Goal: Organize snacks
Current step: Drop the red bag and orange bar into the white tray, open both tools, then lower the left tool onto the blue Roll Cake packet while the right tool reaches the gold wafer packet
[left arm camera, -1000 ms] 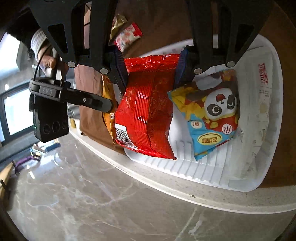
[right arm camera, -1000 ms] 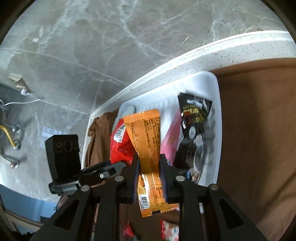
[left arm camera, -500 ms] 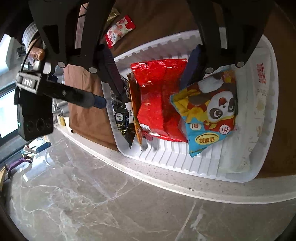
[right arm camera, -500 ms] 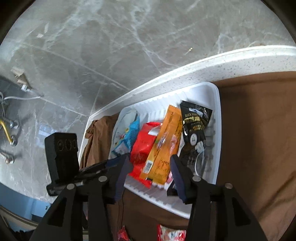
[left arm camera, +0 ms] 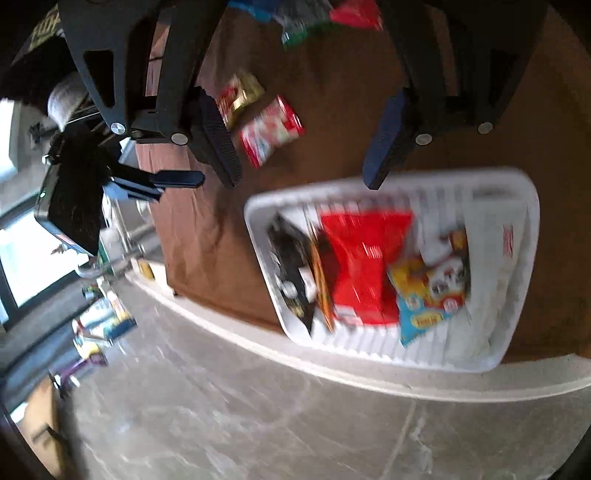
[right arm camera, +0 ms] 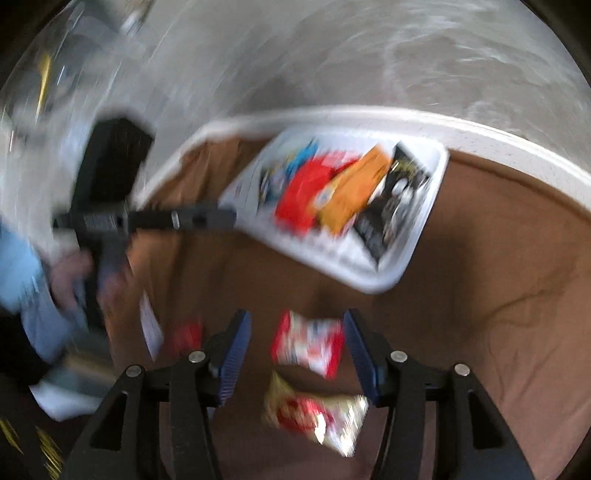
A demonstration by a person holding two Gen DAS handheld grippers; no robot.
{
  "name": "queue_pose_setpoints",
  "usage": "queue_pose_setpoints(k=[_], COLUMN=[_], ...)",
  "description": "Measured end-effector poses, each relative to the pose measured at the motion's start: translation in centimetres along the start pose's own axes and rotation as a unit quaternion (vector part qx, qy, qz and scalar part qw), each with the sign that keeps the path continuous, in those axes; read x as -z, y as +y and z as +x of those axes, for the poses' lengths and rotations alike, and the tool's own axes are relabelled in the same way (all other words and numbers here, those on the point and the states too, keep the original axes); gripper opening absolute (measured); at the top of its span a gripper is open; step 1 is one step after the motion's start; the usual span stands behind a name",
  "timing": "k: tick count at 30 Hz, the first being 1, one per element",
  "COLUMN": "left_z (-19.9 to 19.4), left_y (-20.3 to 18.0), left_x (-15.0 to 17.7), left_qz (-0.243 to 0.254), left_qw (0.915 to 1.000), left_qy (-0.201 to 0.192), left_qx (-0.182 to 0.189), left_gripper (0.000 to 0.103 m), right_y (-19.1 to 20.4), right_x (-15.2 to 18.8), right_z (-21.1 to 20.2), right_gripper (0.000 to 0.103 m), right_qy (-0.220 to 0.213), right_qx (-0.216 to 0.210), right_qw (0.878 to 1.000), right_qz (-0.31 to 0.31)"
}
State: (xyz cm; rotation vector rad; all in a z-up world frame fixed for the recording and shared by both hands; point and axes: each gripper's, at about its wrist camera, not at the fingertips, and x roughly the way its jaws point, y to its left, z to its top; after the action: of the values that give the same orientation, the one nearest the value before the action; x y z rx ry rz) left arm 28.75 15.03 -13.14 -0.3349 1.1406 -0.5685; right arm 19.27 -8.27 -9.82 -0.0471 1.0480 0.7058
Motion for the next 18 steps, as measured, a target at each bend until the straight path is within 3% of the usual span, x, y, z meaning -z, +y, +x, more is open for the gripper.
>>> queue_pose_setpoints(k=[4, 8, 11, 13, 18], left_z=[-0.4, -0.4, -0.5, -0.7, -2.3], left_y=[-1.0, -2.0, -2.8, -3.4, -4.2], left_x=[3.5, 6.7, 8.8, 10.2, 12.7], left_qz=[0.000, -0.004, -0.006, -0.009, -0.064], left_qw=[0.9998, 0.9991, 0.9987, 0.9985, 0.9966], left_qy=[0.021, 0.041, 0.049, 0.054, 0.046], left_qx=[0.007, 0.013, 0.016, -0.004, -0.024], left_gripper=[0.067, 0.067, 0.067, 0.067, 0.067], right_y=[1.3, 1.8, 2.2, 2.7, 3.7], right_x=[2.5, 4.6, 5.2, 5.3, 5.1], right_z=[1.1, 2.0, 2.5, 2.7, 2.8], right_gripper=[0.056, 0.056, 0.056, 0.056, 0.056], right_qy=[0.054, 0.095, 0.102, 0.103, 0.102], right_qx=[0.020, 0.039, 0.048, 0.044, 0.024], right_qw=[0.995, 0.984, 0.974, 0.969, 0.948], right_qz=[-0.076, -0.149, -0.195, -0.221, -0.301])
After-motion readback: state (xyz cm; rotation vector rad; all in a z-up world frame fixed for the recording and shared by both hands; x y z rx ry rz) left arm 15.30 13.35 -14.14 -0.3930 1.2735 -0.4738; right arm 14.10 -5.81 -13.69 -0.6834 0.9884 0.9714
